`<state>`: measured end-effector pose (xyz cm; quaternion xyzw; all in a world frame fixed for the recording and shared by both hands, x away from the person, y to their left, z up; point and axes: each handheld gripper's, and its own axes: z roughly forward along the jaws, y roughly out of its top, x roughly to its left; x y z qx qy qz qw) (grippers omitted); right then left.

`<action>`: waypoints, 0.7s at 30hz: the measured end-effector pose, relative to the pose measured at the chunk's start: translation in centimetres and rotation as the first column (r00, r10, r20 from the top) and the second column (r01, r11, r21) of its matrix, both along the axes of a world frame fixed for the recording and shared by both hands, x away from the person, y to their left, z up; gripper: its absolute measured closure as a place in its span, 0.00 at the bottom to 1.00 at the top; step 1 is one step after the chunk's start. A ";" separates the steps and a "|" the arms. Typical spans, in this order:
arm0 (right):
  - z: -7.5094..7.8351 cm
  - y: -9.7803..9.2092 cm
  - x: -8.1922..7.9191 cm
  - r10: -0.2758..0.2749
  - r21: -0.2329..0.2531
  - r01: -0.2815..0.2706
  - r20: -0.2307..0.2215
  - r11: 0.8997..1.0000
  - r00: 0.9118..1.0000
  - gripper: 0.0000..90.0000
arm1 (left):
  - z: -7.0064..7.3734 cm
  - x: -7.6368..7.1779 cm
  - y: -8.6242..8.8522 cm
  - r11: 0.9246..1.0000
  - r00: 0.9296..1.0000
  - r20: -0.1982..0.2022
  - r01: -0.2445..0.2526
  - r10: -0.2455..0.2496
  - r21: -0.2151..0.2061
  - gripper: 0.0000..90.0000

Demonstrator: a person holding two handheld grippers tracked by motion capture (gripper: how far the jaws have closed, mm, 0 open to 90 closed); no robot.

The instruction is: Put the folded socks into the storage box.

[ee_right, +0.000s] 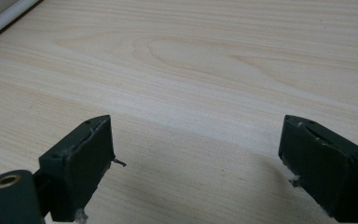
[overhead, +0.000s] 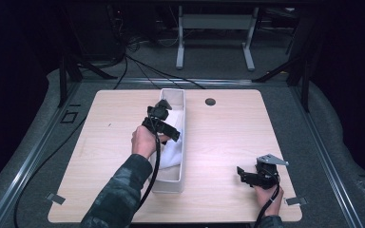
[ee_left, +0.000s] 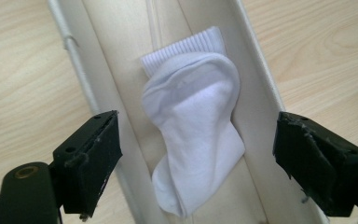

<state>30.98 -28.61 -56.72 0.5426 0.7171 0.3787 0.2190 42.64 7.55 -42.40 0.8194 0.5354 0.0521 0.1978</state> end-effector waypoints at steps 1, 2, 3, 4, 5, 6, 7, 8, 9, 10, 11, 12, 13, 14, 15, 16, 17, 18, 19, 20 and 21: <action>0.0 0.0 0.0 -0.001 0.000 0.001 0.000 1.000 1.000 0.11 | 0.4 -0.1 0.5 1.000 1.000 0.011 0.002 -0.002 -0.005 0.16; 0.0 0.0 0.0 -0.002 0.000 0.002 -0.001 1.000 1.000 0.11 | 0.6 -0.1 0.7 1.000 1.000 0.015 0.005 -0.005 -0.010 0.15; 0.0 0.0 0.0 -0.001 -0.002 0.001 -0.001 1.000 1.000 0.11 | 0.9 -0.2 1.0 1.000 1.000 0.019 0.006 -0.006 -0.014 0.15; 0.0 0.1 0.0 -0.003 0.001 0.003 0.002 1.000 1.000 0.11 | 1.1 -0.3 1.2 1.000 1.000 0.024 0.010 -0.010 -0.017 0.15; 0.0 0.1 0.0 -0.003 0.002 0.003 0.002 1.000 1.000 0.11 | 1.3 -0.4 1.5 1.000 0.999 0.031 0.010 -0.009 -0.024 0.14; 0.0 0.1 0.0 -0.002 0.001 0.002 0.002 1.000 1.000 0.11 | 1.5 -0.5 1.8 1.000 0.999 0.035 0.015 -0.014 -0.027 0.13; 0.0 0.1 0.0 -0.003 0.000 0.003 0.001 1.000 1.000 0.11 | 1.7 -0.6 2.1 0.999 0.999 0.043 0.016 -0.014 -0.033 0.13; 0.0 0.1 0.0 -0.002 -0.001 0.002 0.000 1.000 1.000 0.11 | 2.0 -0.8 2.4 0.999 0.998 0.053 0.016 -0.014 -0.037 0.12; 0.0 0.1 0.0 -0.003 -0.001 0.003 -0.001 1.000 1.000 0.11 | 2.2 -0.9 2.8 0.999 0.998 0.062 0.016 -0.014 -0.043 0.11; 0.0 0.1 0.0 -0.003 -0.001 0.003 -0.002 1.000 1.000 0.11 | 2.2 -0.9 2.8 0.999 0.998 0.062 0.016 -0.014 -0.043 0.10; 0.0 0.1 0.0 -0.003 -0.001 0.003 -0.002 1.000 1.000 0.10 | 2.7 -1.3 3.6 0.998 0.997 0.079 0.019 -0.015 -0.053 0.09; 0.0 0.1 0.0 -0.003 -0.001 0.003 -0.001 1.000 1.000 0.10 | 2.9 -1.5 4.0 0.998 0.996 0.090 0.020 -0.014 -0.060 0.09; 0.0 0.1 0.0 -0.004 -0.001 0.004 -0.001 1.000 1.000 0.10 | 3.1 -1.7 4.4 0.998 0.995 0.097 0.022 -0.016 -0.059 0.08; 0.0 0.1 0.0 -0.004 -0.001 0.004 -0.001 1.000 1.000 0.10 | 3.1 -1.7 4.4 0.998 0.995 0.097 0.022 -0.016 -0.059 0.07; 0.0 0.1 0.0 -0.006 -0.004 0.006 0.002 1.000 1.000 0.09 | 3.5 -2.1 5.3 0.997 0.993 0.114 0.027 -0.019 -0.066 0.07; 0.0 0.1 0.0 -0.006 -0.005 0.006 0.003 1.000 1.000 0.09 | 3.5 -2.1 5.3 0.997 0.993 0.114 0.027 -0.019 -0.066 0.06; 0.0 0.1 0.0 -0.004 -0.004 0.004 0.003 1.000 1.000 0.08 | 3.6 -2.4 5.7 0.997 0.992 0.123 0.027 -0.018 -0.066 0.06; 0.0 0.1 0.0 -0.004 -0.005 0.004 0.003 1.000 1.000 0.08 | 3.7 -2.8 6.4 0.997 0.991 0.135 0.033 -0.024 -0.065 0.05; 0.0 0.1 0.0 -0.004 -0.005 0.004 0.003 1.000 1.000 0.08 | 3.7 -2.8 6.4 0.997 0.991 0.135 0.033 -0.024 -0.065 0.05; 0.0 0.1 0.0 -0.005 -0.005 0.005 0.003 1.000 1.000 0.07 | 3.7 -3.3 7.1 0.997 0.989 0.145 0.035 -0.025 -0.064 0.04; 0.0 0.1 0.0 -0.005 -0.005 0.005 0.003 1.000 1.000 0.07 | 3.7 -3.3 7.1 0.997 0.989 0.145 0.035 -0.025 -0.064 0.04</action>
